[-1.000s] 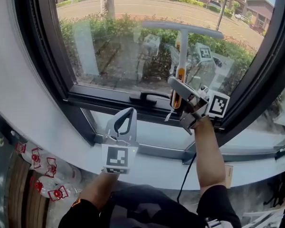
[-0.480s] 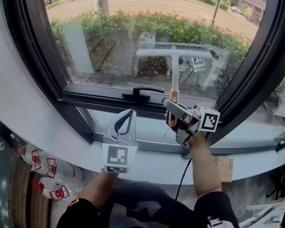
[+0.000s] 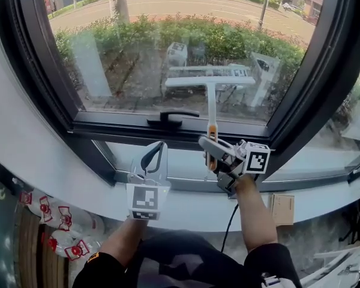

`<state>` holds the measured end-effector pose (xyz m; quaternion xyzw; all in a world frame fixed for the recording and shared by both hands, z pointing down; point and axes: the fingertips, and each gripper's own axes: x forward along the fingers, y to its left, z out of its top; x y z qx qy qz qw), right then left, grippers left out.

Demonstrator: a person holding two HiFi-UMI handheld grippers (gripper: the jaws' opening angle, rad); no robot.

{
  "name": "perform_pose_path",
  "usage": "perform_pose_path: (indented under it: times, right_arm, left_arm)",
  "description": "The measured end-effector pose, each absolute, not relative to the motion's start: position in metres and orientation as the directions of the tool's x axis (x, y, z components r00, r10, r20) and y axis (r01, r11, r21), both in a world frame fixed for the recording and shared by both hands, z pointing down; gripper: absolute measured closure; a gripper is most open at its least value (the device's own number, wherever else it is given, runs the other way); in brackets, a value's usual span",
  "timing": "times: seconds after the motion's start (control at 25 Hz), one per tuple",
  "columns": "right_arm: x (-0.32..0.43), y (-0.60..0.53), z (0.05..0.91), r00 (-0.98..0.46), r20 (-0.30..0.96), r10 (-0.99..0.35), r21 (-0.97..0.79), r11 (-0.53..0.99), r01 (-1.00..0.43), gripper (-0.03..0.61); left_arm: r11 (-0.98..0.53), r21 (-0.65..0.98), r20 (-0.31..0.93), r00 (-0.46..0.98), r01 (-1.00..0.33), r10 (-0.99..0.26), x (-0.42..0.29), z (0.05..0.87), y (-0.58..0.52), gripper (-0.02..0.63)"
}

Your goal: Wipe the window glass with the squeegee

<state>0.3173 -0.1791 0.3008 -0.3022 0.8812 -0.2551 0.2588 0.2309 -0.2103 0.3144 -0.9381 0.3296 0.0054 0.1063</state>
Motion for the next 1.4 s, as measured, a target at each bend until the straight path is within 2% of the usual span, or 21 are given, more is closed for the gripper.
perform_pose_path:
  times: [0.16, 0.36, 0.64, 0.88, 1.08, 1.4]
  right_arm:
    - [0.321, -0.171, 0.294, -0.676, -0.266, -0.687, -0.554, 0.683, -0.476, 0.551]
    - [0.325, -0.158, 0.243, -0.702, -0.336, -0.627, -0.500, 0.751, -0.432, 0.551]
    - [0.371, -0.153, 0.152, -0.695, -0.389, -0.605, -0.387, 0.792, -0.473, 0.552]
    - [0.388, -0.158, 0.107, -0.703, -0.410, -0.581, -0.343, 0.812, -0.472, 0.552]
    - [0.394, -0.159, 0.104, -0.693, -0.434, -0.576, -0.359, 0.816, -0.453, 0.552]
    - [0.395, -0.156, 0.144, -0.672, -0.462, -0.578, -0.424, 0.810, -0.405, 0.552]
  left_arm:
    - [-0.767, -0.188, -0.079, 0.788, -0.614, -0.611, 0.232, 0.310, -0.208, 0.603]
    - [-0.769, -0.196, -0.084, 0.792, -0.608, -0.605, 0.235, 0.313, -0.207, 0.603]
    - [-0.771, -0.195, -0.095, 0.794, -0.606, -0.600, 0.237, 0.309, -0.200, 0.603]
    - [-0.769, -0.202, -0.090, 0.794, -0.606, -0.601, 0.238, 0.311, -0.197, 0.603]
    - [-0.770, -0.189, -0.094, 0.792, -0.609, -0.603, 0.237, 0.308, -0.192, 0.603]
    - [-0.777, -0.173, -0.065, 0.795, -0.605, -0.604, 0.238, 0.323, -0.191, 0.603]
